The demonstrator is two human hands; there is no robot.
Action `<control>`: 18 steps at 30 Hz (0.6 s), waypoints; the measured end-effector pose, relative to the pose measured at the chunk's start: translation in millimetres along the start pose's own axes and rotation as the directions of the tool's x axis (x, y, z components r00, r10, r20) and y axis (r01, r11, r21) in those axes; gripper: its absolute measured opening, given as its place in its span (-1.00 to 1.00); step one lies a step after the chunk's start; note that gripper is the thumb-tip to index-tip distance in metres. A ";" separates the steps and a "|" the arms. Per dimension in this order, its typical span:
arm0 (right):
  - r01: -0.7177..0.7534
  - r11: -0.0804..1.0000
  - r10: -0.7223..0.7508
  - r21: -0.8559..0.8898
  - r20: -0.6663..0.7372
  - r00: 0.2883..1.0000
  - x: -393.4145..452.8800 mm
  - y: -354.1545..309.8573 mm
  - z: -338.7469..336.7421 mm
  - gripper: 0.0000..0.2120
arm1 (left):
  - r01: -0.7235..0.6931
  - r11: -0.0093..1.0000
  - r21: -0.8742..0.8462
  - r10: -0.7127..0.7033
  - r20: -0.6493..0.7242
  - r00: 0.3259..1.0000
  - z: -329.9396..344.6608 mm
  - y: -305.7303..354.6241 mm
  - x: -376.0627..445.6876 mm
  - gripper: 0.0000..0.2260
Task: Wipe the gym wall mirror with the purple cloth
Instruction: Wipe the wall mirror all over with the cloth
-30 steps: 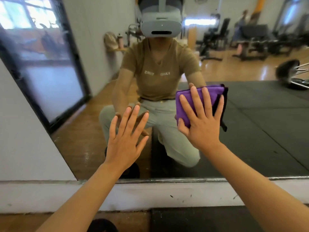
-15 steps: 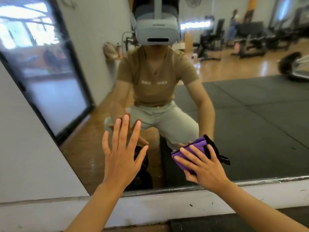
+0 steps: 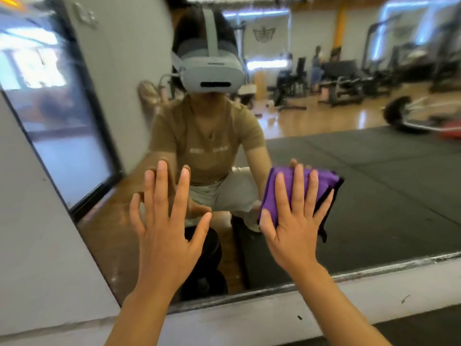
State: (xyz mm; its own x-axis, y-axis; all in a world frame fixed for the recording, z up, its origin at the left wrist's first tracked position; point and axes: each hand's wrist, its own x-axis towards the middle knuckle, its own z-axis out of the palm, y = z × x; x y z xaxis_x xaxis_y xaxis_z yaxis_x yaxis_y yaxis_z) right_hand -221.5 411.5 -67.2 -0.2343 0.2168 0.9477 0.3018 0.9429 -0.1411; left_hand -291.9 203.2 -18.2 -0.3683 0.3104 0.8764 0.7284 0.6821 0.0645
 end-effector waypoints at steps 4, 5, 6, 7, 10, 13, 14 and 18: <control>-0.034 0.999 0.035 -0.016 0.084 0.996 -59.2 -11.7 17.8 -0.47 | 0.005 1.000 -0.026 -0.005 0.003 1.000 -0.3 -7.5 -7.5 -0.27; -0.067 0.998 0.068 -0.020 0.088 0.994 -60.4 -14.6 18.8 -0.46 | 0.009 0.999 -0.032 -0.009 0.008 1.000 -1.2 -10.4 -8.7 -0.26; -0.097 0.995 0.098 -0.018 0.086 0.991 -57.1 -18.7 18.6 -0.44 | 0.021 0.999 -0.036 -0.021 0.013 1.000 -1.9 -13.3 -10.1 -0.24; -0.122 0.992 0.122 -0.012 0.079 0.989 -50.0 -24.1 16.6 -0.42 | 0.037 0.998 -0.041 -0.037 0.019 0.999 -2.8 -15.9 -11.7 -0.23; -0.125 0.991 0.121 0.044 0.074 0.990 -11.7 -41.4 4.3 -0.33 | 0.079 0.994 -0.073 -0.078 0.017 0.997 -6.1 -19.7 -14.8 -0.22; -0.084 0.994 0.076 0.071 0.112 0.991 28.3 -48.7 -8.0 -0.32 | 0.088 0.993 -0.079 -0.087 0.019 0.996 -5.4 -20.4 -16.6 -0.22; -0.083 0.994 0.076 0.069 0.110 0.991 35.8 -50.3 -9.9 -0.33 | 0.090 0.993 -0.081 -0.089 0.021 0.996 -5.1 -21.7 -17.7 -0.22; -0.104 0.993 0.101 0.063 0.049 0.994 42.2 -55.6 -9.9 -0.38 | 0.037 0.998 -0.053 -0.036 0.026 0.999 -7.3 -33.9 -21.1 -0.22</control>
State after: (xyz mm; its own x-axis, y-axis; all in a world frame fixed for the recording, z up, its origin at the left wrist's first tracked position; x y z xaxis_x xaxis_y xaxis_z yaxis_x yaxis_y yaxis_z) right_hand -239.0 365.7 -16.5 -0.2474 0.3229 0.9135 0.2656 0.9293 -0.2565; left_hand -304.7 168.7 -35.3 -0.4089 0.3027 0.8609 0.7436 0.6573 0.1221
